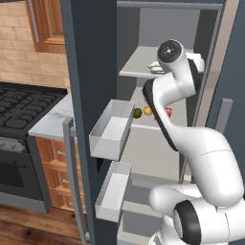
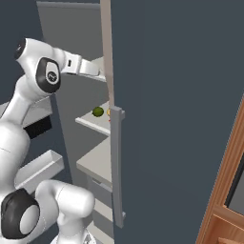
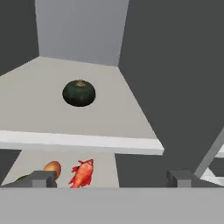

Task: Take the mango and squash from the highest rack and move them to the second highest rack where the lime and fish are located, to maximize freezer space. Close the freezer door after rearranging.

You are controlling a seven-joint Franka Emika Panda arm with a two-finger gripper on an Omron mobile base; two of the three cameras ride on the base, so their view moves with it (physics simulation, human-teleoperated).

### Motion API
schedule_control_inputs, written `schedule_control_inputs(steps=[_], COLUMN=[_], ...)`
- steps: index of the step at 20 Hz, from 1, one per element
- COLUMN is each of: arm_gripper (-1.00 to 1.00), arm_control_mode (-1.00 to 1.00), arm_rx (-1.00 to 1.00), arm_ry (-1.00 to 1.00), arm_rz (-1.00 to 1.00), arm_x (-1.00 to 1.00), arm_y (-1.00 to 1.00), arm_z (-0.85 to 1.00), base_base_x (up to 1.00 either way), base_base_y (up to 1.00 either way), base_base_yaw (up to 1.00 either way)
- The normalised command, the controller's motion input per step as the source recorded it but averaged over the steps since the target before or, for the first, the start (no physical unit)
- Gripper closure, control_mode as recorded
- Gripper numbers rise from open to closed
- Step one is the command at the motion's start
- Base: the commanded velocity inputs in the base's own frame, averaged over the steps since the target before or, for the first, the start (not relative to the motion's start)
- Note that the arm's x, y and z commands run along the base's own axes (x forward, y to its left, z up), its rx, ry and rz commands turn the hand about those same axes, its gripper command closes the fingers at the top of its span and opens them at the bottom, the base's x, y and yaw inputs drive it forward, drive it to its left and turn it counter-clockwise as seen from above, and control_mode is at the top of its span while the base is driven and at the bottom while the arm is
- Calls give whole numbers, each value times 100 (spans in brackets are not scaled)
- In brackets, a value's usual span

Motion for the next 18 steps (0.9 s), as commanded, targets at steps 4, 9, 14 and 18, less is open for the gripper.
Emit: schedule_control_inputs(steps=[4,9,14,18], arm_gripper=[-100,-100,-100,-100], arm_control_mode=[-100,-100,-100,-100], arm_rx=[6,15,13,4], arm_ry=[22,16,10,6], arm_rz=[-4,0,0,0], arm_x=[37,38,28,23], arm_y=[-25,-15,-9,-7], arm_z=[11,0,-3,-7], base_base_x=[0,0,0,0], base_base_y=[0,0,0,0], base_base_yaw=[0,0,0,0])
